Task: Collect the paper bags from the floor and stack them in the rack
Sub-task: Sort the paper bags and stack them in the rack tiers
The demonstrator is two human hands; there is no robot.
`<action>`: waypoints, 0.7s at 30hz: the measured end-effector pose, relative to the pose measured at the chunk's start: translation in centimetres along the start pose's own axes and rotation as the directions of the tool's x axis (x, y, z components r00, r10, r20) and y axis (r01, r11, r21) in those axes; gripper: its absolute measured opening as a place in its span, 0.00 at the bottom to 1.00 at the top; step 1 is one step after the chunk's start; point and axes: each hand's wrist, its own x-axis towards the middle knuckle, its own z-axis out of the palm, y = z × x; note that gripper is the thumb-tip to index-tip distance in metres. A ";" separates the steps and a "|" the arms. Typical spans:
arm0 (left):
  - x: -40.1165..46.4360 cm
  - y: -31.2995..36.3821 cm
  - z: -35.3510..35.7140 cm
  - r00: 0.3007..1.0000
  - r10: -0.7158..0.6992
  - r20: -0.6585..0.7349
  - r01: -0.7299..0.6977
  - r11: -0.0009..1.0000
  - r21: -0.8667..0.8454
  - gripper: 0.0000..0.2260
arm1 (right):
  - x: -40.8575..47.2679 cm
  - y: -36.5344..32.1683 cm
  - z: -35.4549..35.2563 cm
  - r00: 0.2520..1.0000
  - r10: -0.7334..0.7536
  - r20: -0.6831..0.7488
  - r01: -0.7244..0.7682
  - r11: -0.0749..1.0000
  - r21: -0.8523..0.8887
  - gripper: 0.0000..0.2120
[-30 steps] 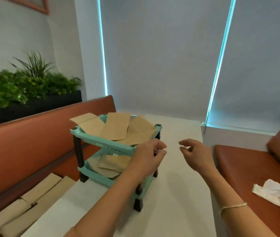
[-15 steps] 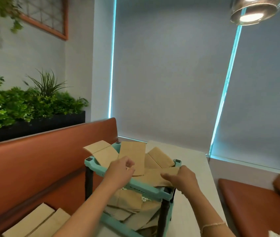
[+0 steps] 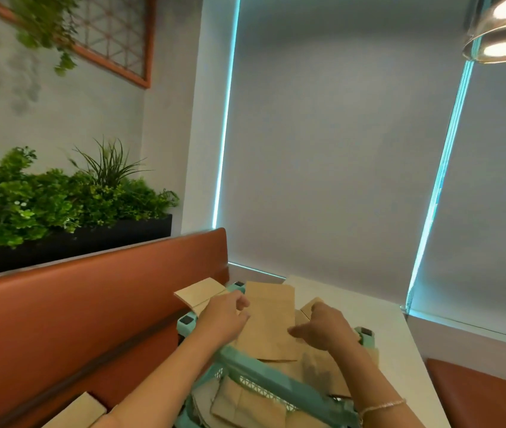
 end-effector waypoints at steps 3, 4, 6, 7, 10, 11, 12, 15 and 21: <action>2.1 -1.2 -0.2 0.999 0.027 0.028 -0.026 1.000 -0.010 0.12 | 0.8 -2.3 1.2 0.998 0.027 0.053 -0.028 0.999 0.022 0.23; 2.8 -1.6 -0.1 0.998 0.035 0.050 -0.034 0.999 -0.015 0.13 | 1.1 -2.9 1.7 0.996 0.050 0.069 -0.052 0.998 0.029 0.24; 4.1 -2.2 0.2 0.995 0.036 0.096 -0.034 0.999 -0.021 0.17 | 1.5 -4.2 2.7 0.993 0.094 0.072 -0.098 0.994 0.055 0.26; 4.7 -2.4 0.4 0.991 0.023 0.130 -0.019 0.999 -0.033 0.19 | 1.5 -4.8 3.0 0.991 0.120 0.064 -0.124 0.990 0.064 0.25; 6.2 -2.7 1.2 0.963 -0.020 0.269 0.037 0.998 -0.058 0.22 | 1.3 -6.1 3.7 0.988 0.144 0.052 -0.146 0.988 0.042 0.17; 6.5 -2.7 1.5 0.952 -0.033 0.305 0.056 0.996 -0.067 0.22 | 1.2 -6.5 4.0 0.990 0.138 0.040 -0.140 0.990 0.036 0.14; 6.8 -2.7 1.8 0.941 -0.045 0.335 0.076 0.994 -0.080 0.23 | 1.1 -6.7 4.3 0.989 0.143 0.026 -0.144 0.989 0.034 0.12; 7.6 -2.7 2.5 0.912 -0.062 0.406 0.140 0.976 -0.165 0.19 | 1.3 -7.2 5.2 0.976 0.216 -0.027 -0.214 0.975 0.060 0.06; 7.8 -3.5 3.1 0.928 -0.015 0.373 0.126 0.953 -0.276 0.28 | 1.8 -6.3 6.0 0.905 0.385 -0.179 -0.361 0.920 0.155 0.03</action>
